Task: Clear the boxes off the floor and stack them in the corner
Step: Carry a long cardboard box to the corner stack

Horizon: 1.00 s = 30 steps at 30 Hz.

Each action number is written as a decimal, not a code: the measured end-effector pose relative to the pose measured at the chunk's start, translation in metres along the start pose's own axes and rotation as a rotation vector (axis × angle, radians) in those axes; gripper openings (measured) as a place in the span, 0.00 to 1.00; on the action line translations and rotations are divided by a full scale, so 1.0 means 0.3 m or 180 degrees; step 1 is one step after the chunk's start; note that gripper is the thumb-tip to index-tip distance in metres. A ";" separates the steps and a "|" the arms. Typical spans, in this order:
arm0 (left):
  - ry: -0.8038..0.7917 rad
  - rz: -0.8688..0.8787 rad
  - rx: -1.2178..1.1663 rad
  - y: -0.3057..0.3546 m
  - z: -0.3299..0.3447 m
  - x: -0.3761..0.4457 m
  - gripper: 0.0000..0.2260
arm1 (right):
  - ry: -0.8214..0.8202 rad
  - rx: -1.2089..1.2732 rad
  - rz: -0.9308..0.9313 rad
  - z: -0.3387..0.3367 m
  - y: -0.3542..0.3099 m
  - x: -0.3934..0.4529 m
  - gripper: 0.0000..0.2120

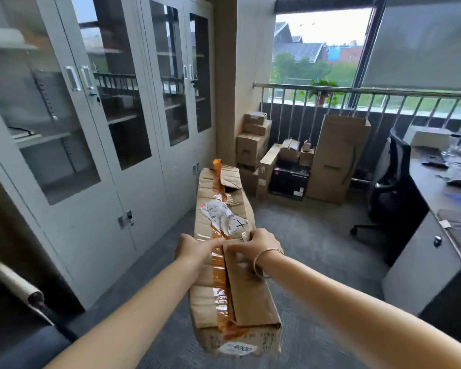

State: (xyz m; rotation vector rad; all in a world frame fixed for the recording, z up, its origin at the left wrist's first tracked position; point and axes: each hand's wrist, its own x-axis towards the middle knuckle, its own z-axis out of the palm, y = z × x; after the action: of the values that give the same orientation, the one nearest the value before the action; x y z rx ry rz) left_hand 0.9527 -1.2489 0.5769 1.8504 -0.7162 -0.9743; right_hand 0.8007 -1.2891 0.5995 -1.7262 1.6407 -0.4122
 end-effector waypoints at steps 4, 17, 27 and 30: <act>-0.0196 0.0045 0.0006 0.116 0.100 0.342 0.48 | 0.0092 0.0117 0.0141 -0.023 -0.048 0.320 0.29; -0.1036 0.0305 0.0364 0.658 0.397 1.480 0.45 | 0.0733 0.0544 0.0814 -0.138 -0.315 1.401 0.30; -0.1255 0.0492 0.0538 0.970 0.863 2.143 0.44 | 0.0945 0.0371 0.0943 -0.352 -0.283 2.190 0.26; -0.1143 0.0493 0.0517 1.081 1.010 2.350 0.46 | 0.0942 0.0356 0.0964 -0.432 -0.272 2.460 0.29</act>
State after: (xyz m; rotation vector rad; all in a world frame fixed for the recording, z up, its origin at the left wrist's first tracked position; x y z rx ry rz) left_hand 1.0378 -2.0772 0.5497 1.7426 -1.1673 -1.1886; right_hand 0.8803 -2.0380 0.5702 -1.3539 2.0118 -0.6214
